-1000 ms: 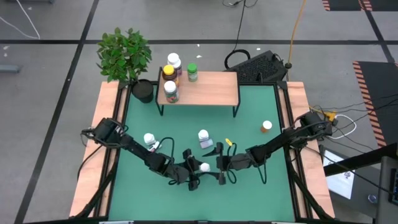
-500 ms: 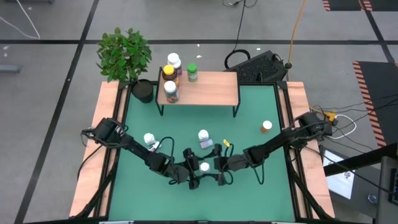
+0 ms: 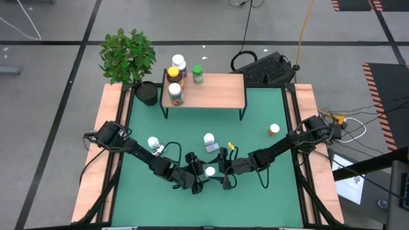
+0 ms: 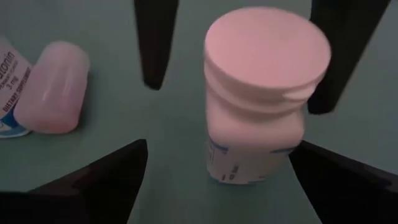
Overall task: Pick and place medicine bottles onto shelf by color
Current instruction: Put the bottom small white pill bottle pill on the shelf
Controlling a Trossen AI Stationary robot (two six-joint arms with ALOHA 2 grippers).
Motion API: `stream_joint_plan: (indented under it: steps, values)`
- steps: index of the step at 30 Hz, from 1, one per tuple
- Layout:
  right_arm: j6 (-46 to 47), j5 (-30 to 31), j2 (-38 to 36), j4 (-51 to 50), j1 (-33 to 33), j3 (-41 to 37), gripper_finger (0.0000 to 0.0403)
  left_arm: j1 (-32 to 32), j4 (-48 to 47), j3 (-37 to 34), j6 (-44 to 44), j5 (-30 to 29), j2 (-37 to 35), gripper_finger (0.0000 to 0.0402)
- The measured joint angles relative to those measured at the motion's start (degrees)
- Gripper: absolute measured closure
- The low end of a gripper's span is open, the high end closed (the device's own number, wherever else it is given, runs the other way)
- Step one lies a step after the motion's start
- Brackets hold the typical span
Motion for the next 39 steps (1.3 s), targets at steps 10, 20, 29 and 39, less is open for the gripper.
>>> stream_joint_plan:
  steps: [10, 20, 29, 39]
  values:
    - [-1.5, -4.5, -0.8, -0.4, -1.9, 0.0, 0.0245, 0.0, -13.9, 0.0, -3.9, -0.3, -3.0, 0.0009]
    - [-14.5, -13.3, -13.1, -23.9, -16.2, 12.4, 0.0223, -2.0, -31.4, -0.1, -17.7, -14.7, -9.4, 0.0009]
    - [-23.9, -19.8, -12.0, -35.5, -35.7, 29.1, 0.0232, -2.0, -29.4, -0.1, -16.6, -15.2, -8.5, 0.0009]
    - [-22.7, -29.9, -3.0, -36.4, -48.5, 38.0, 0.0231, -0.6, -26.5, -0.1, -13.1, -15.6, -8.5, 0.0009]
